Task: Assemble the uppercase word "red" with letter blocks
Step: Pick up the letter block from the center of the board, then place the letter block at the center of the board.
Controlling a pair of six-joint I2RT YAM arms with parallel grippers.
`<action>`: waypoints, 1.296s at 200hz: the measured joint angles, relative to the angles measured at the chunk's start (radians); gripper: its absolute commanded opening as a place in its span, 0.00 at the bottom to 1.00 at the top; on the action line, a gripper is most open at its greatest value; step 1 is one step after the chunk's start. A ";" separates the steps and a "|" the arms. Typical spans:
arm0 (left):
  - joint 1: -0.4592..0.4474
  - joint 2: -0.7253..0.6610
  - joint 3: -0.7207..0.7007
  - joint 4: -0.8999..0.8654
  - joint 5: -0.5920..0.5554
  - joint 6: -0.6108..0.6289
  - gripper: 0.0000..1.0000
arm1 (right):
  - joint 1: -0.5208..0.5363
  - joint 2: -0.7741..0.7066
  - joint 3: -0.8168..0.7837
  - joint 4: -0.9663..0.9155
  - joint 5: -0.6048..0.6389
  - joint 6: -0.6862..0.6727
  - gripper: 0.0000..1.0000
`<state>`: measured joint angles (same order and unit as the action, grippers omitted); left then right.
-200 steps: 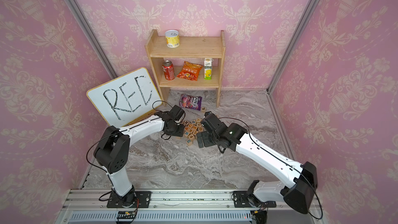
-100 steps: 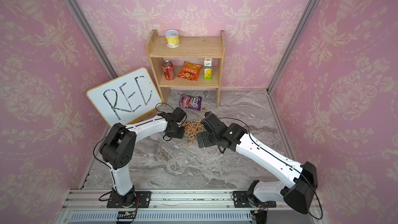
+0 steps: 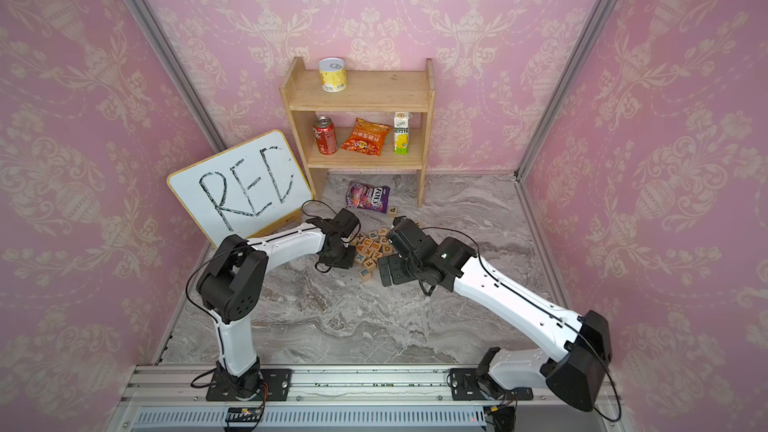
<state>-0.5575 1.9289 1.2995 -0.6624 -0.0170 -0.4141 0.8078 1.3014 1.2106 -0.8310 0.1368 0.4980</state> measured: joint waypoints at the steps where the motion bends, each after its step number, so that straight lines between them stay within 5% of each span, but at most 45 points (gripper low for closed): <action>1: 0.000 0.000 0.000 -0.002 -0.002 0.000 0.00 | 0.000 0.000 0.000 0.001 -0.001 0.000 1.00; 142: -0.016 -0.168 -0.040 -0.163 -0.058 -0.128 0.00 | 0.022 0.005 -0.109 0.096 -0.134 -0.015 1.00; 259: -0.077 -0.384 -0.214 -0.166 -0.014 -0.296 0.00 | 0.203 -0.084 -0.194 0.147 -0.061 0.060 1.00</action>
<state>-0.6342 1.5452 1.0855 -0.8284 -0.0311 -0.7101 1.0103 1.2171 1.0164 -0.6838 0.0761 0.5583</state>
